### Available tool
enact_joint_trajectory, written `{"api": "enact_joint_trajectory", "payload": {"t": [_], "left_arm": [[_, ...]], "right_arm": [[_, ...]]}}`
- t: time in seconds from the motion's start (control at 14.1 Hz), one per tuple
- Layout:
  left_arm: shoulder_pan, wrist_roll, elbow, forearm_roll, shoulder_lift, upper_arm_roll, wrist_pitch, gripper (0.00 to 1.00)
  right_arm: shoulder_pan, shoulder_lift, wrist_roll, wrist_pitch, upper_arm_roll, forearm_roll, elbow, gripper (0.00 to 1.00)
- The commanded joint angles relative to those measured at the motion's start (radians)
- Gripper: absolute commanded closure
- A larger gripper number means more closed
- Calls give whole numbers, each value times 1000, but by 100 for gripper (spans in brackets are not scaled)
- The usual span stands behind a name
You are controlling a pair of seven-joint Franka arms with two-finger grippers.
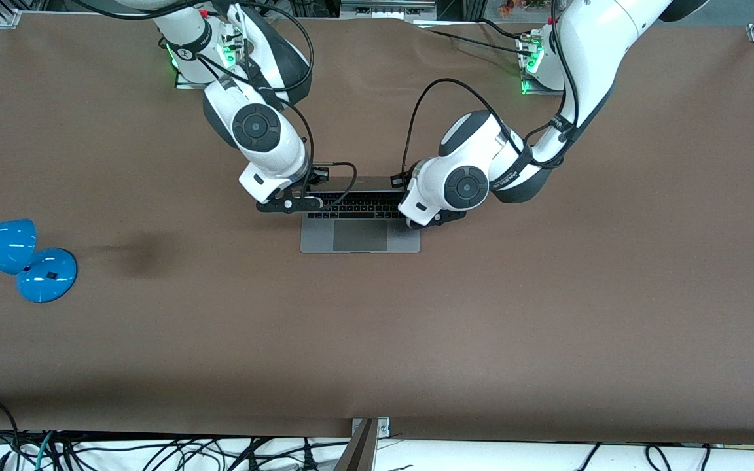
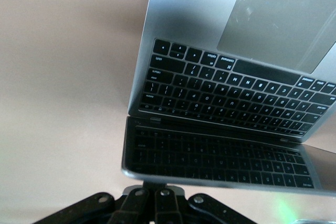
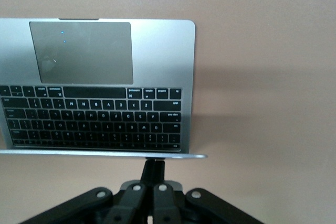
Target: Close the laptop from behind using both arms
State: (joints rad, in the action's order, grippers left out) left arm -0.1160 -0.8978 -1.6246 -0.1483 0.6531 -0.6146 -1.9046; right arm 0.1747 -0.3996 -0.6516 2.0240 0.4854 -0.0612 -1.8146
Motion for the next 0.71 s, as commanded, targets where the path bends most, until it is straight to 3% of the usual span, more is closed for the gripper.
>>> {"api": "enact_joint_trajectory", "payload": {"t": [0.0,0.28,0.64], "left_arm": [[-11,-13,58,36,43,7,6,100],[-16,-1,121,128,114,16,6,100],[-24,-3,180,142,184,16,-22,100]], "right_arm": [[0,-59,1,8,-1,-46,61,100],[0,-102,1,27,-14,-52,95,100],[0,-162,-2,77,-14,-83,110,100]]}}
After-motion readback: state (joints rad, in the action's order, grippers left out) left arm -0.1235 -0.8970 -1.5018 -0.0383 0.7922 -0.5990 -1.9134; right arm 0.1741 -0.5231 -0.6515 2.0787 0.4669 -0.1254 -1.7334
